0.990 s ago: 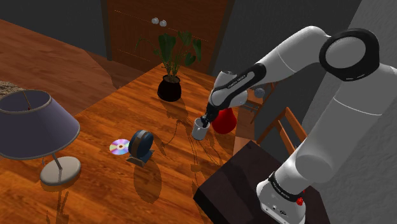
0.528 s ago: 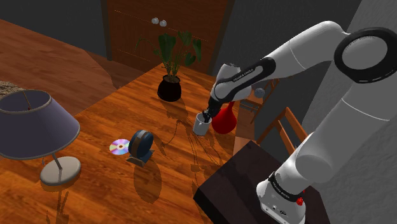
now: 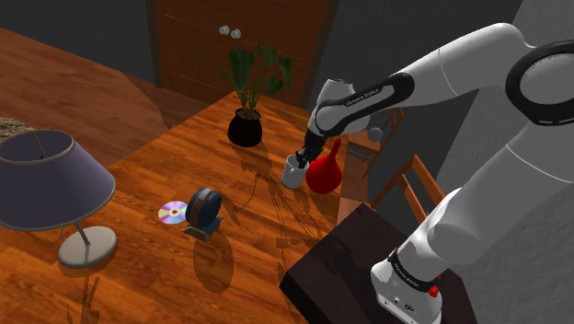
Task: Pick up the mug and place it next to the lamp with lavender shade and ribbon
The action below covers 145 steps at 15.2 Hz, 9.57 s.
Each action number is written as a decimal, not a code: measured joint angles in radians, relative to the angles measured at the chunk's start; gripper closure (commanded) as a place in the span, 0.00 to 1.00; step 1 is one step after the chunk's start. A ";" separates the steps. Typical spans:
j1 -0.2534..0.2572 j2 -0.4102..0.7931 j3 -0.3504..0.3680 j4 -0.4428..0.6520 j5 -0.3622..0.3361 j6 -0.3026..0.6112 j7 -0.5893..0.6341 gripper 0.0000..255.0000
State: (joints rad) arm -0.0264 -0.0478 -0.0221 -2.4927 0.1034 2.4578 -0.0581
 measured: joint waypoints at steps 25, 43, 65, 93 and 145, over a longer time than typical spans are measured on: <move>-0.008 -0.205 -0.001 0.157 -0.033 -0.361 0.037 1.00; -0.009 -0.257 -0.001 0.348 -0.041 -0.604 0.054 1.00; 0.092 -0.184 0.174 0.577 -0.009 -0.740 0.328 1.00; 0.493 0.539 0.446 1.449 -0.268 -0.899 0.960 1.00; 0.452 0.622 0.407 0.862 -0.317 -0.240 1.001 1.00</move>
State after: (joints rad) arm 0.4260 0.5738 0.3846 -1.6303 -0.2132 2.2173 0.9427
